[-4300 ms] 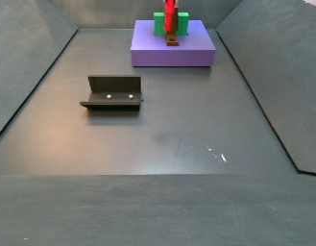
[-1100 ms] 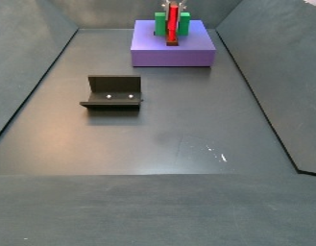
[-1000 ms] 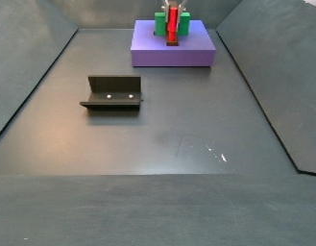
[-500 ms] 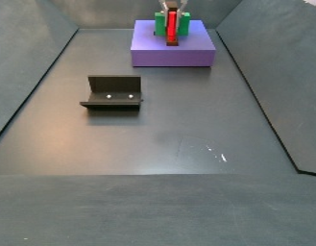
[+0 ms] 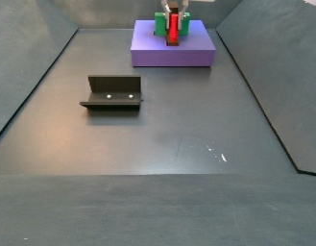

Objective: Pick up the red object. Move up. Move to above the board. Insert the red object.
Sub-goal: Insert the red object.

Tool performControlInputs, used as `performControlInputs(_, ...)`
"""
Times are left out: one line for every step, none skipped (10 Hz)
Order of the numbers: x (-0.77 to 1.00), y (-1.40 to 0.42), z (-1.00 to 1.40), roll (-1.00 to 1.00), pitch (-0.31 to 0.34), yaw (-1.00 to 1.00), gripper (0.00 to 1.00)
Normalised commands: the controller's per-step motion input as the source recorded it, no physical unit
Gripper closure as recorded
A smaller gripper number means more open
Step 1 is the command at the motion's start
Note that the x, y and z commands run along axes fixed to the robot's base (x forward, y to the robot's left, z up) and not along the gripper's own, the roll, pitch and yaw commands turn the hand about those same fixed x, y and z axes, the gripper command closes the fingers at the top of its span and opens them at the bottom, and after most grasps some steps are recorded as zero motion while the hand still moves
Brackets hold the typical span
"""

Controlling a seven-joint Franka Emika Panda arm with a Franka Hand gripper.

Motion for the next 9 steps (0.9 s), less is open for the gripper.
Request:
performControlInputs(-0.05, 0.00, -0.11, 0.21, 0.047, -0.45, 1.00)
performControlInputs(0.02, -0.02, -0.17, 0.10, 0.001, -0.20, 1.00)
performControlInputs(0.13, 0.00, -0.19, 0.07, 0.019, -0.11, 1.00)
performControlInputs(0.15, 0.00, -0.22, 0.06, 0.031, -0.07, 1.00)
performControlInputs(0.11, 0.01, -0.28, 0.03, 0.007, -0.08, 1.00)
performControlInputs(0.04, 0.08, -0.41, 0.00, 0.000, -0.09, 1.00)
performControlInputs(0.02, 0.08, -0.46, -0.01, -0.034, -0.09, 1.00)
performControlInputs(0.00, 0.01, -0.28, 0.00, -0.027, -0.05, 1.00)
performControlInputs(0.00, 0.00, 0.00, 0.00, 0.000, 0.00, 1.00)
